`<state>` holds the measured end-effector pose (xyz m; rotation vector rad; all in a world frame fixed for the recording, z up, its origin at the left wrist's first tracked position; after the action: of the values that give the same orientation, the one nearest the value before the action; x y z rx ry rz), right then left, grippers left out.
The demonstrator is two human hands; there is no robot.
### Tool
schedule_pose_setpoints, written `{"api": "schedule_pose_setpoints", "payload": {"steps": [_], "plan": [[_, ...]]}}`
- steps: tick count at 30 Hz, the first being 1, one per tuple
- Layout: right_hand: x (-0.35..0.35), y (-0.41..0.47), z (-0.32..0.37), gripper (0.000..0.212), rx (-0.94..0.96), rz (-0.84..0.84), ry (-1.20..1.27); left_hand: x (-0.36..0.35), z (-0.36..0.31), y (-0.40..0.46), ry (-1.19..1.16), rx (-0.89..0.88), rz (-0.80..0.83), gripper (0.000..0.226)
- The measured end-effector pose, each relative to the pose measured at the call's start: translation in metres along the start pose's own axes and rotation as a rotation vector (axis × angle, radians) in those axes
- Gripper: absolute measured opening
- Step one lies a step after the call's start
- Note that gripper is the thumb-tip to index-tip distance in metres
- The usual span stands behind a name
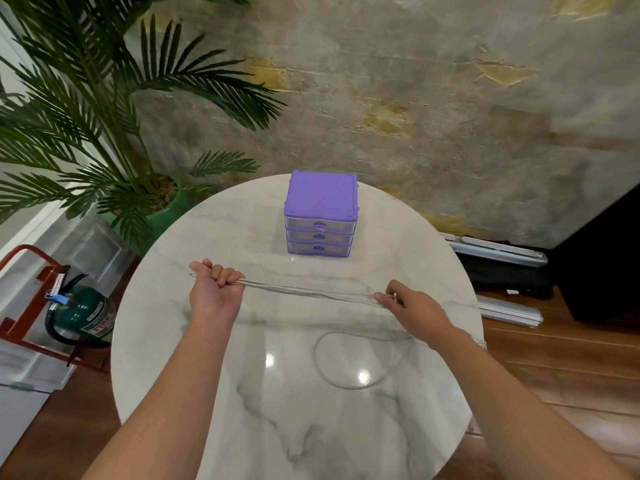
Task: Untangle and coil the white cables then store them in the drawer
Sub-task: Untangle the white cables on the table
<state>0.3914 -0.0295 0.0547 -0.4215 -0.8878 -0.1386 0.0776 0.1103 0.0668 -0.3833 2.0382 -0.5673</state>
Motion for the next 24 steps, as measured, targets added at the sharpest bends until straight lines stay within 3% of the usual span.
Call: {"api": "schedule_pose_setpoints", "payload": {"steps": [4, 8, 11, 14, 17, 22, 24], "plan": [[-0.001, -0.007, -0.017, 0.071, -0.212, 0.089, 0.112, 0.001, -0.007, 0.006, 0.006, -0.03, -0.007, 0.034], [0.002, -0.013, -0.04, 0.065, -0.303, 0.048, -0.001, 0.002, -0.014, 0.009, 0.082, -0.092, -0.032, 0.034], [0.004, -0.015, -0.041, 0.064, -0.315, -0.054, -0.046, -0.003, -0.014, 0.005, 0.332, -0.18, -0.071, 0.033], [0.003, -0.013, -0.03, 0.061, -0.252, -0.178, -0.007, -0.025, -0.004, -0.01, 0.786, -0.297, -0.032, 0.028], [0.0, -0.01, -0.01, 0.062, -0.199, -0.217, 0.015, -0.044, 0.025, -0.03, 1.238, -0.364, 0.209, 0.006], [-0.007, -0.003, 0.022, 0.06, -0.134, -0.194, 0.087, -0.045, 0.094, -0.055, 1.727, -0.202, 0.744, 0.021], [-0.011, -0.001, 0.028, 0.059, -0.124, -0.181, 0.151, -0.04, 0.115, -0.06, 1.891, -0.155, 0.869, 0.03]]}}
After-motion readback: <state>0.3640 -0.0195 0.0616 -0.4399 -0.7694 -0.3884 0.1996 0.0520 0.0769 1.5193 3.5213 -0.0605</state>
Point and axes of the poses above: each hand's wrist, its own y-axis towards the middle knuckle, its own x-axis out of the back of the hand, z = x × y, the point moved 1 cm from there along y, towards the middle knuckle, and after that the axes turned 2 degrees about y, right-handed, at the moved point
